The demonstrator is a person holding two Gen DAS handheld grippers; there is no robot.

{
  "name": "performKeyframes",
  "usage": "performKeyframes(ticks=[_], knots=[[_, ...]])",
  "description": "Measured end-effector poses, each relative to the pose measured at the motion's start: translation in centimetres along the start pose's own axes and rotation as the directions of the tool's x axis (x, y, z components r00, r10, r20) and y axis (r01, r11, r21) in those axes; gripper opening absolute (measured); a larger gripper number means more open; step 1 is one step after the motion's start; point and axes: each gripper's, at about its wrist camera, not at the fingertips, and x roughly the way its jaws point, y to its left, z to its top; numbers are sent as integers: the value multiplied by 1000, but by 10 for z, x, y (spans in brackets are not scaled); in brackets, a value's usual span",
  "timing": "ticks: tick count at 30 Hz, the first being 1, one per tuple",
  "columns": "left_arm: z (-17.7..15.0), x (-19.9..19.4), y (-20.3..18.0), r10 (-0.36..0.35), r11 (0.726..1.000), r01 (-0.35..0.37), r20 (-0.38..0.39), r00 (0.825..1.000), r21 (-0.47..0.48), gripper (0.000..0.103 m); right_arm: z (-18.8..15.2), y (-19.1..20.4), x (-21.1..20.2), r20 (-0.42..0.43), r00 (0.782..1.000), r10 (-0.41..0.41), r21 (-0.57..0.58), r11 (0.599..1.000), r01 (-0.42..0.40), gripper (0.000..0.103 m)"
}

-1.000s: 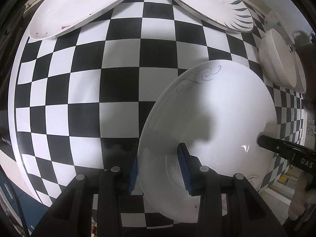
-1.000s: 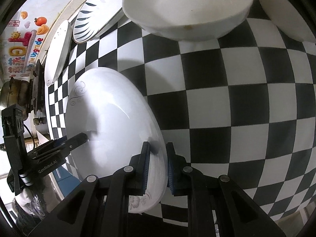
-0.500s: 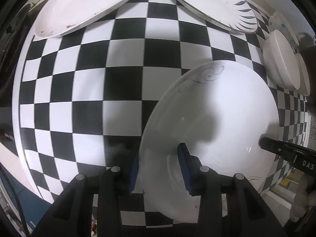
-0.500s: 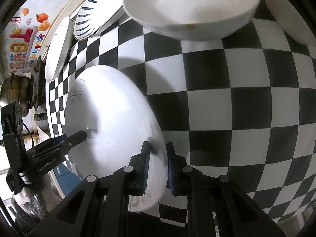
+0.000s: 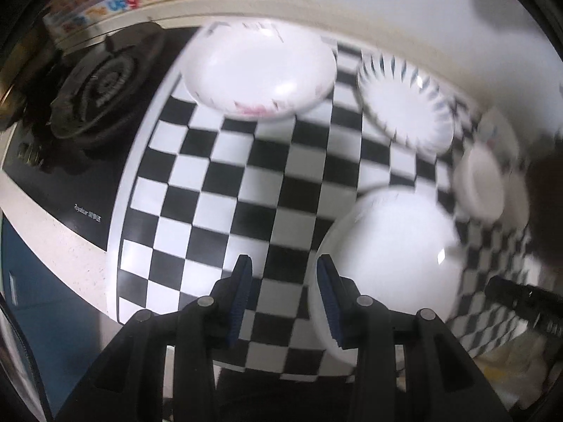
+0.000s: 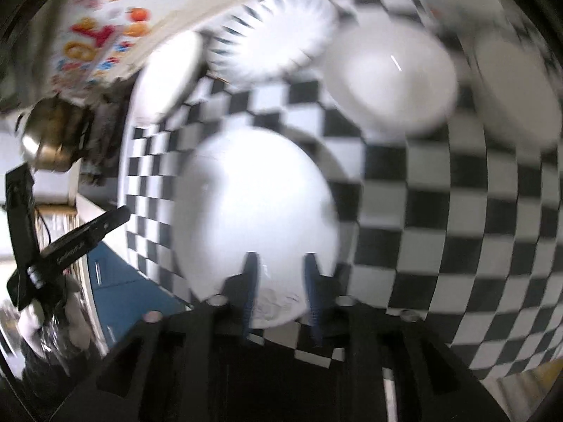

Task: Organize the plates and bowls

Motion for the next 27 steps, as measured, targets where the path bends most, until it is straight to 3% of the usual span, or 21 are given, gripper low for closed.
performKeyframes(ticks=[4,7,12,18,23,27], knots=[[27,-12,24,-64,994,66,35,997,-87,40,37,45,-20,46,997,63,-89,994,-58,59],[57,2,45,-82,983,87,40,996,-160,40,75,73,-19,74,995,63,-135,990,-53,59],[101,43,96,-145,940,139,2,989,-312,40,157,121,6,153,987,53,-176,984,-25,59],[136,90,131,-150,914,123,-41,988,-387,40,253,148,77,57,998,-10,-203,979,22,59],[155,117,137,-157,913,116,-76,985,-390,40,300,149,134,-29,998,-52,-227,973,44,54],[164,130,137,-162,918,117,-89,983,-380,40,322,149,164,-77,994,-76,-244,968,55,45]])
